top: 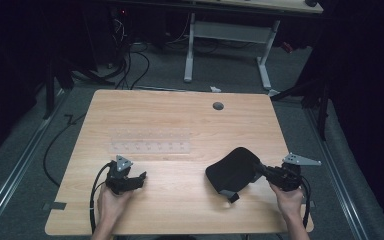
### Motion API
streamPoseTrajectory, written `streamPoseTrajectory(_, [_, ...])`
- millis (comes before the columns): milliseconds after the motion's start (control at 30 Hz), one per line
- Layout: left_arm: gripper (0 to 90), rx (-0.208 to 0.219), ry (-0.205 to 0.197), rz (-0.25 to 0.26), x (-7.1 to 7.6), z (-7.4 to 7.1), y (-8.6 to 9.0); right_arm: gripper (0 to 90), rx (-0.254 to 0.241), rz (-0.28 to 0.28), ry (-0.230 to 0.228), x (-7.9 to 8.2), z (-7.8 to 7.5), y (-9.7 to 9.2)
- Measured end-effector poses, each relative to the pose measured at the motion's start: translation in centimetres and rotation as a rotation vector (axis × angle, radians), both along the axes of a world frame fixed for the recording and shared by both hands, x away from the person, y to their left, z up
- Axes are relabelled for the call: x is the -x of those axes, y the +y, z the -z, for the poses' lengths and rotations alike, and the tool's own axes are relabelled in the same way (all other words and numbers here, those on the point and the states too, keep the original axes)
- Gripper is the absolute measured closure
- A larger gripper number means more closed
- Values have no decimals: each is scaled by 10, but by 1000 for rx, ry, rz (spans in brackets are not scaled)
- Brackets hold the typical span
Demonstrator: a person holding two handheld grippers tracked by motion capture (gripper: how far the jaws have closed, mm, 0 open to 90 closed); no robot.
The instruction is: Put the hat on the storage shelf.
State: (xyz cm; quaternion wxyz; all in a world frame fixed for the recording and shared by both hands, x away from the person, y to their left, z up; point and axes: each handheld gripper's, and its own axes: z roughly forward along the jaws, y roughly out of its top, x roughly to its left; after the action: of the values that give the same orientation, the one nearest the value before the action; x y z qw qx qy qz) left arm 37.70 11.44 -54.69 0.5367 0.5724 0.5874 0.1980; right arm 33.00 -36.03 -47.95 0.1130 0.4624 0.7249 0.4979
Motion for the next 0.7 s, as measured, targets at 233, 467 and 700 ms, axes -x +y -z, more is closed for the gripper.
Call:
streamPoseTrajectory(233, [174,-11,9,-13,-1,1,-1,866,-4,18,-26,8,-9,5])
streamPoseTrajectory(467, [174,-11,9,-11,-1,1,-2,866,-12,25,-43,14,-12,9])
streamPoseTrajectory(700, [177,-28,-18,29,5,-2,-3,866,-25,27,-68,20,-21,13])
